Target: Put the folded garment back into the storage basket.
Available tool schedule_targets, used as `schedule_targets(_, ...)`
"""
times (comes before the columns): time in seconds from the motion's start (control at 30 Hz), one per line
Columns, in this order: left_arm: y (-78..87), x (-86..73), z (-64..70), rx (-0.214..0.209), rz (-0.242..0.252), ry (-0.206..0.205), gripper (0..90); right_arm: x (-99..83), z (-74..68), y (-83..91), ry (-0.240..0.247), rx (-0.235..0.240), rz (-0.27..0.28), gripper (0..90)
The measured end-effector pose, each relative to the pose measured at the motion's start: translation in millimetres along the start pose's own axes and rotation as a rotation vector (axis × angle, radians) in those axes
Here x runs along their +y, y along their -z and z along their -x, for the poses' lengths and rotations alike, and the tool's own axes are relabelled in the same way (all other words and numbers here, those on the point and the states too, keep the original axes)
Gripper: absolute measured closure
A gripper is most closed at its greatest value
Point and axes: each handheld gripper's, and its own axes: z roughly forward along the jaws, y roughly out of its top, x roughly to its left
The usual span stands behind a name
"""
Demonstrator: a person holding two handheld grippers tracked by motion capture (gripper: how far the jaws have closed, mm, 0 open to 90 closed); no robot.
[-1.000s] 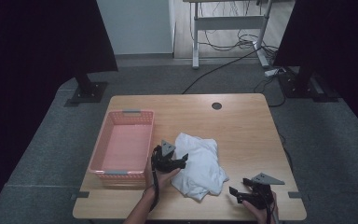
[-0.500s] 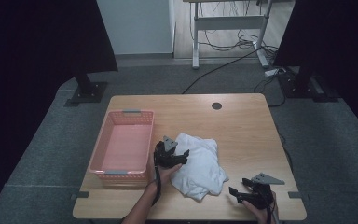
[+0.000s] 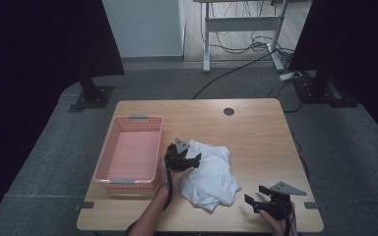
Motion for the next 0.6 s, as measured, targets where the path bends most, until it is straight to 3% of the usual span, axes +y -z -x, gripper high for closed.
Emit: schedule_targets(0.6,-22.3,2.1,-11.9,0.017,-0.054,0.022,23.7,1.1,0.9,-2.4,0.008,0.010,0.001,22.0)
